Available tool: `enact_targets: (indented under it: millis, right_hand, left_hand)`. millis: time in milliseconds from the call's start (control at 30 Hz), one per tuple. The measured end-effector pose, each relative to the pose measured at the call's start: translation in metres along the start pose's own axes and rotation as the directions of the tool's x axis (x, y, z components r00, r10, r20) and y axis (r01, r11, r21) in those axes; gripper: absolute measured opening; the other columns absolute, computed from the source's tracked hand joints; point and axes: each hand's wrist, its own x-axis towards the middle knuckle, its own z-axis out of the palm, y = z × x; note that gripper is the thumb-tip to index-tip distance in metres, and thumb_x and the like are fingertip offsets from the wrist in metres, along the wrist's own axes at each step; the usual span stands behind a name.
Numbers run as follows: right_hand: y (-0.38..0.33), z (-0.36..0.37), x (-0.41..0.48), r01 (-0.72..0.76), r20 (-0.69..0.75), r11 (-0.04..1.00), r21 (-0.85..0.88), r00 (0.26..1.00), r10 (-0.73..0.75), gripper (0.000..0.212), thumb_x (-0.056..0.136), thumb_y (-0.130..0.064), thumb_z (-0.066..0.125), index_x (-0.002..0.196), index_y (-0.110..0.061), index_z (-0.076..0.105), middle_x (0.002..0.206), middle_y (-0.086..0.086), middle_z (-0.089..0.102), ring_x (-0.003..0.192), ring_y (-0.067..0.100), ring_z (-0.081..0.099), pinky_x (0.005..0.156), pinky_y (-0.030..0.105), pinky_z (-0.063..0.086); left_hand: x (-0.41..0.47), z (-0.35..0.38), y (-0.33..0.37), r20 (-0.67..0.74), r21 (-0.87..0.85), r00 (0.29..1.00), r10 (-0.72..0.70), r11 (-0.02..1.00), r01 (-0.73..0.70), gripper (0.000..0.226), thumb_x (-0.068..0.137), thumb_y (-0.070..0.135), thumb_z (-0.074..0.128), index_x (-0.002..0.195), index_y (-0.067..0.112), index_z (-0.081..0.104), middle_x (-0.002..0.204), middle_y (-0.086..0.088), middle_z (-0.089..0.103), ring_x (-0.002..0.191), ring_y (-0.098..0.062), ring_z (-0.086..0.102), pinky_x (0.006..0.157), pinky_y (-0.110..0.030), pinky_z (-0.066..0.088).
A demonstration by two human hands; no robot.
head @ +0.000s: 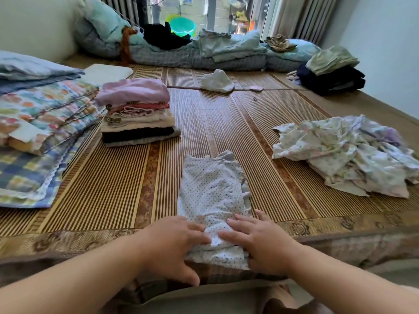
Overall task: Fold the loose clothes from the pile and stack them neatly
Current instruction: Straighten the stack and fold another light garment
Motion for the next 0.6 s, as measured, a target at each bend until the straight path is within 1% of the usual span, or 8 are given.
enact_targets:
  millis: [67,167,200,267,333,433,533,600]
  right_hand:
    - [0.005,0.001,-0.010,0.029,-0.063,0.994,0.106,0.998,-0.022,0.053,0.091,-0.055,0.031,0.143,-0.047,0.033,0.153,-0.015,0.033,0.143,0.004,0.020,0.118,0.046,0.005]
    - [0.011,-0.001,-0.021,-0.012,-0.126,0.878,0.478,0.989,0.082,0.046,0.085,-0.045,0.033,0.123,-0.047,0.059,0.126,-0.035,0.053,0.126,-0.018,0.037,0.115,0.031,0.026]
    - [0.013,-0.003,-0.024,-0.046,-0.119,0.810,0.585,0.983,0.142,0.042,0.083,-0.041,0.038,0.117,-0.051,0.062,0.115,-0.039,0.058,0.116,-0.016,0.049,0.108,0.028,0.038]
    - [0.018,-0.007,-0.024,-0.087,-0.070,0.636,0.767,0.973,0.218,0.036,0.086,-0.031,0.047,0.104,-0.056,0.066,0.093,-0.023,0.071,0.082,0.005,0.066,0.077,0.035,0.053]
    - [0.020,-0.015,-0.019,-0.071,-0.035,0.436,0.897,0.972,0.230,0.026,0.088,-0.025,0.052,0.094,-0.039,0.073,0.080,-0.002,0.070,0.067,0.024,0.058,0.061,0.040,0.046]
    - [0.030,-0.036,-0.008,-0.014,-0.022,0.158,0.987,0.975,0.223,0.019,0.084,-0.023,0.054,0.083,-0.018,0.073,0.078,0.000,0.067,0.071,0.017,0.059,0.064,0.031,0.049]
    - [0.042,-0.059,0.003,0.034,-0.042,0.053,0.998,0.984,0.172,0.023,0.083,-0.020,0.050,0.082,-0.008,0.069,0.079,0.001,0.066,0.072,0.016,0.062,0.066,0.028,0.053]
    - [0.052,-0.069,0.013,0.046,-0.048,0.016,0.999,0.968,0.245,0.027,0.082,-0.019,0.048,0.088,-0.003,0.069,0.090,0.008,0.070,0.083,0.024,0.065,0.074,0.038,0.055]
  left_hand:
    - [-0.007,0.005,0.002,0.006,-0.032,0.999,0.047,0.998,-0.047,0.089,0.066,0.081,0.050,0.144,0.049,0.021,0.151,0.023,0.028,0.134,-0.008,0.031,0.105,-0.027,0.019]
    - [-0.017,0.011,-0.004,-0.025,-0.061,0.995,0.095,0.993,-0.097,0.092,0.066,0.080,0.051,0.143,0.057,0.007,0.147,0.033,0.025,0.125,0.001,0.026,0.103,-0.025,0.027]
    - [-0.019,0.012,-0.008,-0.054,-0.061,0.995,0.088,0.994,-0.091,0.093,0.066,0.080,0.051,0.142,0.060,0.002,0.145,0.034,0.026,0.121,0.003,0.023,0.102,-0.022,0.025]
    - [-0.021,0.015,-0.016,-0.155,-0.054,0.987,0.037,0.997,-0.046,0.088,0.069,0.075,0.049,0.141,0.062,0.002,0.142,0.036,0.030,0.116,0.005,0.022,0.101,-0.020,0.023]
    - [-0.019,0.018,-0.026,-0.275,-0.051,0.961,-0.027,0.999,0.013,0.073,0.074,0.064,0.050,0.139,0.061,0.017,0.136,0.038,0.036,0.115,0.005,0.024,0.104,-0.022,0.027]
    - [-0.009,0.016,-0.035,-0.406,-0.121,0.914,-0.016,0.992,-0.037,0.041,0.078,0.059,0.060,0.118,0.051,0.057,0.124,0.037,0.050,0.114,0.012,0.033,0.103,-0.018,0.028]
    - [0.005,0.005,-0.032,-0.426,-0.453,0.892,-0.150,0.889,-0.067,0.015,0.080,0.043,0.068,0.095,0.039,0.071,0.101,0.027,0.067,0.099,0.009,0.055,0.093,-0.024,0.048]
    - [0.016,-0.011,-0.026,-0.385,-0.746,0.872,-0.303,0.658,-0.101,0.012,0.080,0.040,0.068,0.079,0.028,0.071,0.082,0.008,0.071,0.073,-0.006,0.063,0.070,-0.031,0.056]
